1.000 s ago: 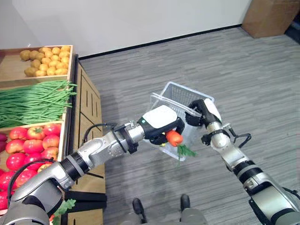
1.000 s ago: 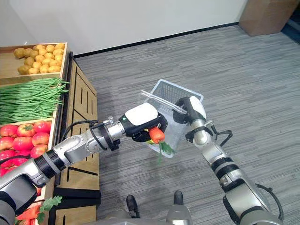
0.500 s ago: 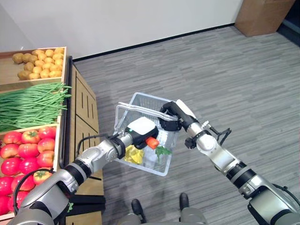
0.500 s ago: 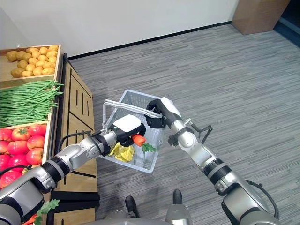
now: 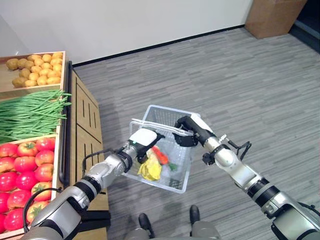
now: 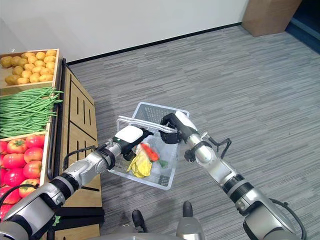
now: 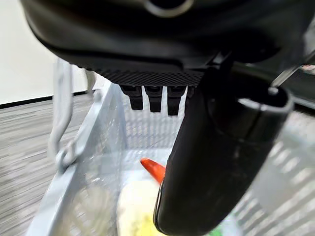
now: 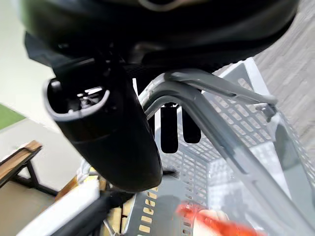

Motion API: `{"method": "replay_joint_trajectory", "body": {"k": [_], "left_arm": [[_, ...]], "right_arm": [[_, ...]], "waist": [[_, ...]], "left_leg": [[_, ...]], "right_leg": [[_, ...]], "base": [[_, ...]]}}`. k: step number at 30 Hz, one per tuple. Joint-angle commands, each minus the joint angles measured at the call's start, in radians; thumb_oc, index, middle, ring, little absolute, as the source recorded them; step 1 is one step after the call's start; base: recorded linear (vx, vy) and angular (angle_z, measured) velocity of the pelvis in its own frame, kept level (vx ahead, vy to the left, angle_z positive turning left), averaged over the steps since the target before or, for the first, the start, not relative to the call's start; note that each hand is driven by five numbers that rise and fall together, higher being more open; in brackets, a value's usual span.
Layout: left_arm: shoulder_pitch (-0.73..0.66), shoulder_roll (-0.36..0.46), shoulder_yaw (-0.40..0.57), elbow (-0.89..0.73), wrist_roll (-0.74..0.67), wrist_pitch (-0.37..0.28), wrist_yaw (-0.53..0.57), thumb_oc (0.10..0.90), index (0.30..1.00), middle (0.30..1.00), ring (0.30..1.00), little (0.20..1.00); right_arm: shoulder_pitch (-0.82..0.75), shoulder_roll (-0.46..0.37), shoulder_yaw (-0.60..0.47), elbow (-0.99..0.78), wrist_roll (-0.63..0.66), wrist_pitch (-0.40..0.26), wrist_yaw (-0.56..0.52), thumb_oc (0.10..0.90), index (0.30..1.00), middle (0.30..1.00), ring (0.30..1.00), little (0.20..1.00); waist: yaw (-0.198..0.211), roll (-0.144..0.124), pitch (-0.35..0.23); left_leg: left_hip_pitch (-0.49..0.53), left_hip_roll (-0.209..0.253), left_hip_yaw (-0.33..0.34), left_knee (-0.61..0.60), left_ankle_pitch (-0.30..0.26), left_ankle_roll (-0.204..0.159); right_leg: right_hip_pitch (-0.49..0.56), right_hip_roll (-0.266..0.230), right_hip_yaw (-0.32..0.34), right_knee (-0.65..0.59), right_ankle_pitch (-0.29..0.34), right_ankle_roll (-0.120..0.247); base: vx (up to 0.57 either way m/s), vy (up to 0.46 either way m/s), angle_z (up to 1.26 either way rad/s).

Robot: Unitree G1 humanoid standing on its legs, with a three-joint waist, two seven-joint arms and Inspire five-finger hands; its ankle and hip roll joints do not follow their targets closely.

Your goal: Get the vegetables into the basket

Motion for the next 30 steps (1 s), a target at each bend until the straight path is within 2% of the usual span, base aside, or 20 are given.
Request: {"method": "replay_joint_trajectory", "body": {"k": [1, 5, 6, 8, 11, 15, 18, 20, 23, 27, 30], "left_arm": [[-0.081, -0.001, 0.025, -0.064, -0.018, -0.072, 0.039, 0.900, 1.000, 1.000, 1.000, 1.000], [-0.053, 0.033, 0.029, -0.200, -0.066, -0.108, 0.000, 0.900, 1.000, 1.000, 1.000, 1.000], [-0.017, 0.065, 0.054, -0.285, -0.124, -0.129, -0.029, 0.900, 1.000, 1.000, 1.000, 1.000], [0.104, 0.110, 0.116, -0.403, -0.325, -0.152, -0.125, 0.900, 1.000, 1.000, 1.000, 1.000], [0.237, 0.152, 0.158, -0.463, -0.651, -0.143, -0.226, 0.900, 1.000, 1.000, 1.000, 1.000], [0.376, 0.206, 0.203, -0.456, -0.890, -0.110, -0.299, 0.900, 1.000, 1.000, 1.000, 1.000], [0.477, 0.153, 0.263, -0.336, -0.946, -0.080, -0.295, 0.900, 1.000, 1.000, 1.000, 1.000], [0.569, 0.014, 0.363, -0.140, -0.979, -0.042, -0.244, 0.900, 1.000, 1.000, 1.000, 1.000], [0.618, -0.094, 0.431, 0.023, -1.048, 0.002, -0.239, 0.900, 1.000, 1.000, 1.000, 1.000], [0.617, -0.181, 0.464, 0.229, -1.014, 0.021, -0.221, 0.900, 1.000, 1.000, 1.000, 1.000], [0.579, -0.236, 0.484, 0.401, -0.890, 0.027, -0.166, 0.900, 1.000, 1.000, 1.000, 1.000]], "right_arm": [[-0.095, 0.064, -0.138, -0.033, -0.010, -0.125, -0.103, 0.400, 0.300, 0.300, 0.300, 0.300], [-0.064, 0.049, -0.186, 0.019, -0.044, -0.116, -0.131, 0.400, 0.300, 0.300, 0.300, 0.300], [-0.040, 0.037, -0.225, 0.043, -0.066, -0.106, -0.146, 0.400, 0.300, 0.300, 0.300, 0.300], [0.008, 0.015, -0.292, 0.090, -0.091, -0.091, -0.168, 0.400, 0.300, 0.300, 0.300, 0.300], [0.045, 0.002, -0.356, 0.145, -0.089, -0.077, -0.179, 0.400, 0.300, 0.300, 0.300, 0.300], [0.092, -0.005, -0.408, 0.217, -0.080, -0.074, -0.184, 0.400, 0.300, 0.300, 0.300, 0.300], [0.136, 0.005, -0.458, 0.278, -0.058, -0.081, -0.197, 0.400, 0.300, 0.300, 0.300, 0.300], [0.184, 0.030, -0.508, 0.340, -0.052, -0.078, -0.216, 0.400, 0.300, 0.300, 0.300, 0.300], [0.230, 0.047, -0.550, 0.398, -0.043, -0.070, -0.220, 0.400, 0.300, 0.300, 0.300, 0.300], [0.257, 0.057, -0.571, 0.514, -0.048, -0.056, -0.227, 0.400, 0.300, 0.300, 0.300, 0.300], [0.280, 0.077, -0.564, 0.619, -0.039, -0.050, -0.220, 0.400, 0.300, 0.300, 0.300, 0.300]], "waist": [[0.018, -0.036, -0.092], [0.025, -0.038, -0.092], [0.031, -0.039, -0.092], [0.041, -0.037, -0.092], [0.048, -0.035, -0.092], [0.053, -0.033, -0.090], [0.058, -0.034, -0.090], [0.068, -0.037, -0.088], [0.072, -0.038, -0.086], [0.068, -0.037, -0.085], [0.062, -0.039, -0.086]], "left_leg": [[0.079, 0.034, -0.079, 0.002, -0.116, -0.073], [0.078, 0.032, -0.090, 0.002, -0.117, -0.071], [0.075, 0.031, -0.096, 0.002, -0.118, -0.070], [0.074, 0.029, -0.106, 0.002, -0.116, -0.067], [0.074, 0.027, -0.109, 0.002, -0.115, -0.065], [0.076, 0.024, -0.110, 0.002, -0.113, -0.064], [0.073, 0.022, -0.117, 0.002, -0.112, -0.062], [0.068, 0.018, -0.129, 0.002, -0.107, -0.059], [0.059, 0.016, -0.137, 0.002, -0.103, -0.056], [0.055, 0.013, -0.143, 0.002, -0.103, -0.054], [0.054, 0.012, -0.142, 0.002, -0.103, -0.054]], "right_leg": [[0.042, -0.046, -0.025, 0.000, -0.092, 0.094], [0.046, -0.049, -0.033, 0.000, -0.093, 0.095], [0.048, -0.050, -0.038, 0.000, -0.093, 0.095], [0.052, -0.052, -0.045, 0.000, -0.093, 0.092], [0.054, -0.054, -0.046, 0.000, -0.091, 0.091], [0.054, -0.052, -0.045, 0.000, -0.089, 0.090], [0.054, -0.053, -0.049, 0.000, -0.089, 0.090], [0.057, -0.056, -0.057, 0.000, -0.088, 0.088], [0.055, -0.060, -0.064, 0.000, -0.086, 0.088], [0.054, -0.063, -0.068, 0.000, -0.083, 0.088], [0.049, -0.064, -0.067, 0.000, -0.081, 0.087]], "base": [[0.02, -0.002, 0.04], [0.01, -0.004, 0.05], [0.01, -0.014, 0.08], [0.01, -0.005, 0.15], [0.00, 0.005, 0.11], [0.00, 0.000, 0.00], [0.00, 0.000, 0.00], [-0.01, -0.004, 0.05], [-0.02, -0.004, 0.13], [-0.01, 0.000, 0.14], [-0.01, 0.002, 0.03]]}}
